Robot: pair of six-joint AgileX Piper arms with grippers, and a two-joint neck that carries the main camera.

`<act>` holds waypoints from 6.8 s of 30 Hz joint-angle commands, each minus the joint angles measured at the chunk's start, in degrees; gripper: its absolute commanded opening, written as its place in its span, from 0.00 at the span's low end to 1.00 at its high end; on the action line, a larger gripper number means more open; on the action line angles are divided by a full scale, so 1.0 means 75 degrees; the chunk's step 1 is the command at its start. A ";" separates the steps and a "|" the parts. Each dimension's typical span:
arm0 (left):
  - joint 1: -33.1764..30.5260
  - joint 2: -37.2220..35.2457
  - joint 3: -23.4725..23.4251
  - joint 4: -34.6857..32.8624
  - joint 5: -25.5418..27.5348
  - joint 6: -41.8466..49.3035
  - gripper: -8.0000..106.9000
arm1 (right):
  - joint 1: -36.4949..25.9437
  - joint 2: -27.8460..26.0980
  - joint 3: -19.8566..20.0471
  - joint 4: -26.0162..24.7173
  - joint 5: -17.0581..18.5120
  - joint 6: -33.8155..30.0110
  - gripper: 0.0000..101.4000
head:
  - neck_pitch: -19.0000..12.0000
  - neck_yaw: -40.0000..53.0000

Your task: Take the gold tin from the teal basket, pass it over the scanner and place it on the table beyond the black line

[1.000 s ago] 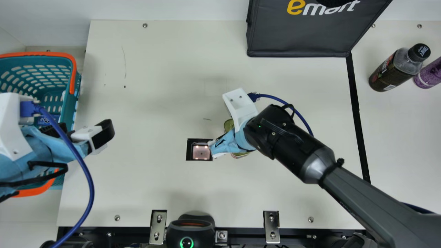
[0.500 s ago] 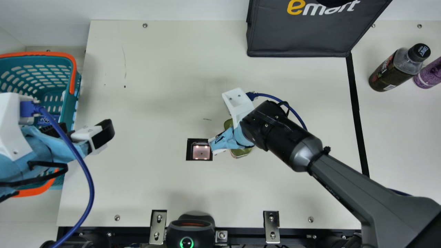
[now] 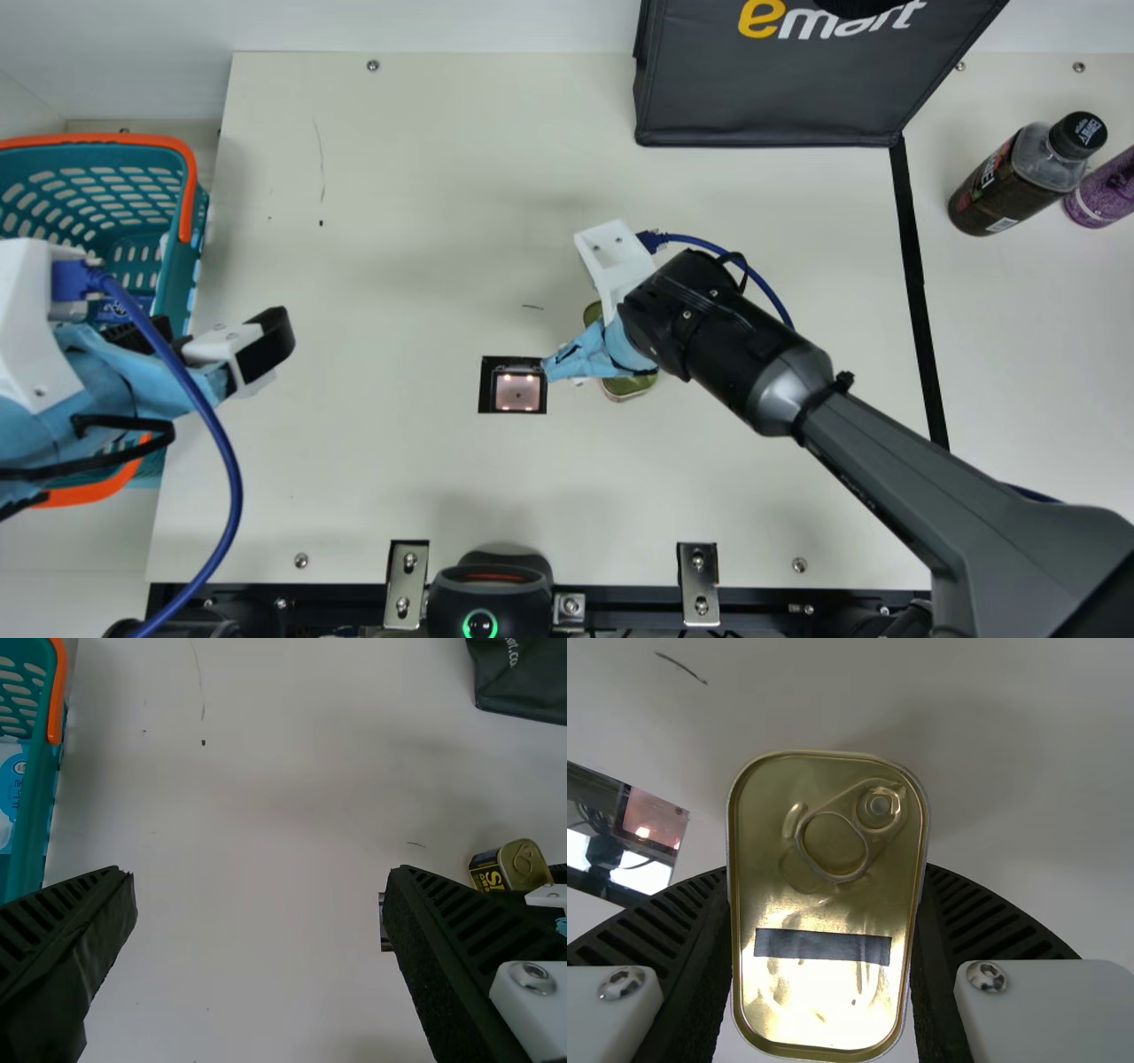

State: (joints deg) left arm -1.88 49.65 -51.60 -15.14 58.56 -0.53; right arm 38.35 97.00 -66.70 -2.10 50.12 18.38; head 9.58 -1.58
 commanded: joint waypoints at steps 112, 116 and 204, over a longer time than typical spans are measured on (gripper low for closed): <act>0.0000 0.0000 0.0000 0.0000 0.0000 0.0000 0.85 | -1.1674 0.1795 -0.2438 0.1152 0.0309 -0.9695 0.26 | -0.0221 -0.2666; 0.0000 0.0000 0.0000 0.0000 0.0000 0.0000 0.85 | -1.1660 0.1846 -0.2449 0.1126 0.0230 -0.9695 0.40 | -0.0221 -0.2666; 0.0027 -0.0849 -0.2303 0.1816 0.1481 0.0070 0.85 | -0.5025 -0.7250 -0.0409 0.0173 0.2584 -0.2450 0.94 | -0.0221 0.0000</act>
State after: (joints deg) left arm -1.69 43.28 -68.87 -1.52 69.67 0.00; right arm -0.43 43.60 -69.81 -0.72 69.52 -0.50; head 9.58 -1.67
